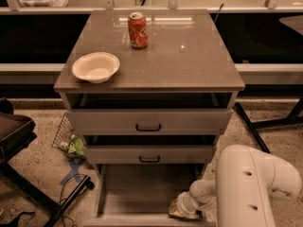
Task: Open bottom drawer
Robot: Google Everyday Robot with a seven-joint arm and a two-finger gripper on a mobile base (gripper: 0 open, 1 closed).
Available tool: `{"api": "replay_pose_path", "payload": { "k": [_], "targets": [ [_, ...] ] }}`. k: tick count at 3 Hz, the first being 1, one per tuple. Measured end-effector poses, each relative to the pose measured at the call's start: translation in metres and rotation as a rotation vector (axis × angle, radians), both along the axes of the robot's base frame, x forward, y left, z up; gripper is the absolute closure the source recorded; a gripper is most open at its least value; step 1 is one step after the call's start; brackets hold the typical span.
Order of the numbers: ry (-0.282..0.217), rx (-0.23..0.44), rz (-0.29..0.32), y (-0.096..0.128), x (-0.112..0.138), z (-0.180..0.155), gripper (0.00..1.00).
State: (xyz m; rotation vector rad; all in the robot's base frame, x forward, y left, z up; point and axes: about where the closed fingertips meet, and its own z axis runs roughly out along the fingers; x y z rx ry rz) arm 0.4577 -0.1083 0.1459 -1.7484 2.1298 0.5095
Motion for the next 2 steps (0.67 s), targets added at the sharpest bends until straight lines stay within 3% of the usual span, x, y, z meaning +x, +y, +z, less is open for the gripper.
{"api": "replay_pose_path", "payload": {
  "k": [2],
  "targets": [
    [0.005, 0.003, 0.002, 0.0023, -0.0029, -0.0019, 0.14]
  ]
}}
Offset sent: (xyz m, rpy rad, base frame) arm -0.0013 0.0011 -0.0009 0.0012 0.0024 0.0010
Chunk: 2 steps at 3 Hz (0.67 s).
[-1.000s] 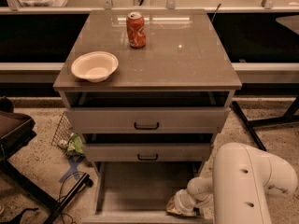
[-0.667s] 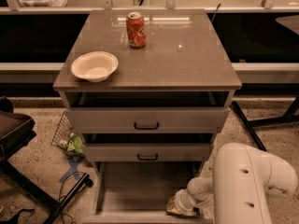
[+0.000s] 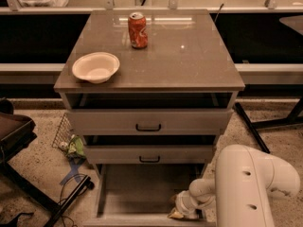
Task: Open bottom drawer
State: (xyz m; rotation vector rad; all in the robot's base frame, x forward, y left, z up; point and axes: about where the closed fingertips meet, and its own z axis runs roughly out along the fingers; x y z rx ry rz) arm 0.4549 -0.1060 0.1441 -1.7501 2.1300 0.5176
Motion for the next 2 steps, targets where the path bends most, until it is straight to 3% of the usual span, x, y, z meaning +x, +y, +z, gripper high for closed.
{"api": "replay_pose_path", "payload": {
  "k": [1, 2],
  "targets": [
    [0.003, 0.001, 0.001, 0.0012, -0.0015, -0.001, 0.0],
    [0.003, 0.001, 0.001, 0.0012, -0.0015, -0.001, 0.0]
  ]
}}
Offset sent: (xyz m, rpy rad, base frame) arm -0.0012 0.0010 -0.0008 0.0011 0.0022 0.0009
